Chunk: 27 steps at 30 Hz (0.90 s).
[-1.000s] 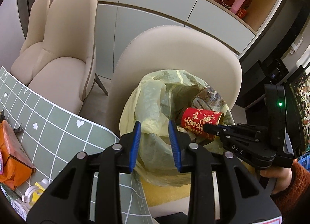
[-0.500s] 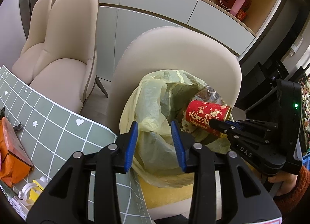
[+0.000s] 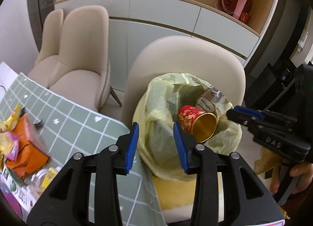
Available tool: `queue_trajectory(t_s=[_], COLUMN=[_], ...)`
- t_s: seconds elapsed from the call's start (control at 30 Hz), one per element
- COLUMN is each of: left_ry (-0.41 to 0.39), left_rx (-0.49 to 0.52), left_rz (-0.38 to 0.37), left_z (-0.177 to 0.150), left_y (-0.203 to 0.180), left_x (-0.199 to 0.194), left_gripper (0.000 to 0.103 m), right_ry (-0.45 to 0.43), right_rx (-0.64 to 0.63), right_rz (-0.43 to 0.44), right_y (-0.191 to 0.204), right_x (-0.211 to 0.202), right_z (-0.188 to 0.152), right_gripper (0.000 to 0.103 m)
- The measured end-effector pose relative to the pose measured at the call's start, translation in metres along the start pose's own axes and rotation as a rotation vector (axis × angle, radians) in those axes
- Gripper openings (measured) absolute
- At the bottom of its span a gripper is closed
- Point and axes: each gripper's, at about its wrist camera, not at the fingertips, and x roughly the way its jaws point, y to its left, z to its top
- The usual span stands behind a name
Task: Collect trash
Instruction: 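Open the right tool to drop the cup while the left tool releases the bag, then grasp the red-gold snack stick wrapper with the left tool while the right tool grasps the yellow Nabati packet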
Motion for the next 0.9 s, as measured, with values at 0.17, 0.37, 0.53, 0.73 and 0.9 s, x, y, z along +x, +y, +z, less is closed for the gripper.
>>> queue_trajectory(t_s=[0.17, 0.37, 0.53, 0.73, 0.9], left_ry=[-0.064, -0.079, -0.048, -0.067, -0.127], left_rx=[-0.002, -0.073, -0.158, -0.133, -0.038], left_rz=[0.019, 0.062, 0.102, 0.079, 0.004], left_z=[-0.022, -0.073, -0.123, -0.152, -0.139], left_y=[0.021, 0.075, 0.126, 0.17, 0.197], left_x=[-0.023, -0.047, -0.071, -0.114, -0.156], left_gripper=[0.035, 0.035, 0.035, 0.035, 0.037], right_ry=[-0.059, -0.063, -0.023, 0.011, 0.008], right_rx=[-0.021, -0.007, 0.037, 0.049, 0.057], right_rz=[-0.055, -0.074, -0.073, -0.037, -0.007], right_y=[0.024, 0.057, 0.091, 0.151, 0.201], right_x=[-0.022, -0.027, -0.019, -0.012, -0.009], right_z=[-0.018, -0.052, -0.084, -0.119, -0.135], right_gripper=[0.026, 0.026, 0.026, 0.026, 0.026])
